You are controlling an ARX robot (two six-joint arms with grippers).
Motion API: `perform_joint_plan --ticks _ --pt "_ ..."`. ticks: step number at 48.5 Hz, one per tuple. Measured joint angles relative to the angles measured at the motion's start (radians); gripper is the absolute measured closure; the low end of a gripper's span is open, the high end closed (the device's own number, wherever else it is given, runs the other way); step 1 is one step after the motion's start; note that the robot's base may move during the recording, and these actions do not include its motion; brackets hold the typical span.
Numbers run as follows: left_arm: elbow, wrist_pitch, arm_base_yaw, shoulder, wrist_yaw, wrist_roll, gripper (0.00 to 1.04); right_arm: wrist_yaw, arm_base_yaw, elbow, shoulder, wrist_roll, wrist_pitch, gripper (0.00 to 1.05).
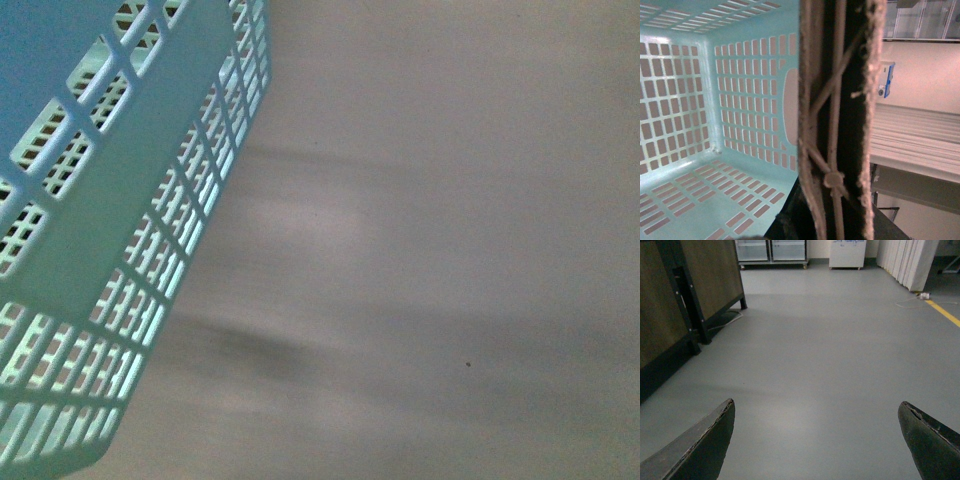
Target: Pick lemon and mango into basket
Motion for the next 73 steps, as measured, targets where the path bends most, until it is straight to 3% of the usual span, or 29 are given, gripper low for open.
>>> perform_joint_plan --ticks 73 --pt "0.000 0.000 0.000 0.000 0.000 -0.002 1.00 0.000 0.000 0.000 0.000 0.000 0.000 0.09"
